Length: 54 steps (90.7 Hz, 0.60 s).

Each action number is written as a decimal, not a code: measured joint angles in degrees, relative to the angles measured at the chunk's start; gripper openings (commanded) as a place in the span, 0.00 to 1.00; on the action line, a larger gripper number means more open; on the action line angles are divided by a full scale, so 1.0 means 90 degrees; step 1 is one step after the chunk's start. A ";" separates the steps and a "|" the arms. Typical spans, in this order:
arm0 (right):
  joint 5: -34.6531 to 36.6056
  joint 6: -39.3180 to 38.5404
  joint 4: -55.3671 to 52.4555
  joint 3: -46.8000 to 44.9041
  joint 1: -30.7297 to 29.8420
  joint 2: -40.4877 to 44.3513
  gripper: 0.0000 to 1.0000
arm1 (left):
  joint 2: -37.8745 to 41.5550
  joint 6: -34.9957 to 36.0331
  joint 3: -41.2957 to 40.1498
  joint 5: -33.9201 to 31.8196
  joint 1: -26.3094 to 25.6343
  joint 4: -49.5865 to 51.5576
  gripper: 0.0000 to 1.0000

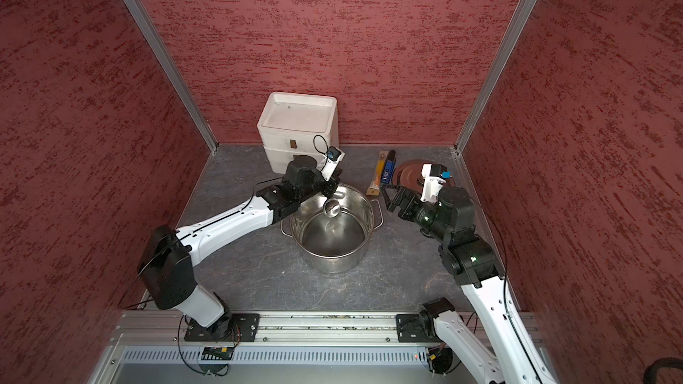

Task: Stir the soup with a spoon
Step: Stir the soup in the pan with a stick.

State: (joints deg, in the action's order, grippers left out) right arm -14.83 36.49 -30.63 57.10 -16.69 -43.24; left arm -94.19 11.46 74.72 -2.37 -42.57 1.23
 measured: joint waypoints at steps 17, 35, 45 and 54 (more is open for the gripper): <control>0.0124 -0.0012 -0.0204 0.0000 0.0000 0.0163 0.95 | -0.0457 0.0168 0.0466 0.0440 -0.0447 0.0002 0.00; 0.0194 -0.0010 -0.0342 0.0000 0.0000 0.0415 0.94 | -0.0461 0.0279 0.0478 0.1020 -0.0986 0.0007 0.00; 0.0209 -0.0007 -0.0379 -0.0007 0.0000 0.0515 0.94 | -0.0158 0.0294 0.0061 0.1345 -0.1241 -0.0039 0.00; 0.0206 -0.0002 -0.0379 -0.0049 0.0000 0.0532 0.94 | 0.0323 0.0289 -0.0440 0.1566 -0.1457 -0.0044 0.00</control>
State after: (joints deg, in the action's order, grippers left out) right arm -12.97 36.47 -34.04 56.66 -16.69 -38.46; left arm -91.29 14.06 70.76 11.73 -55.68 0.84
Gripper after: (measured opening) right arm 0.939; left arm 0.063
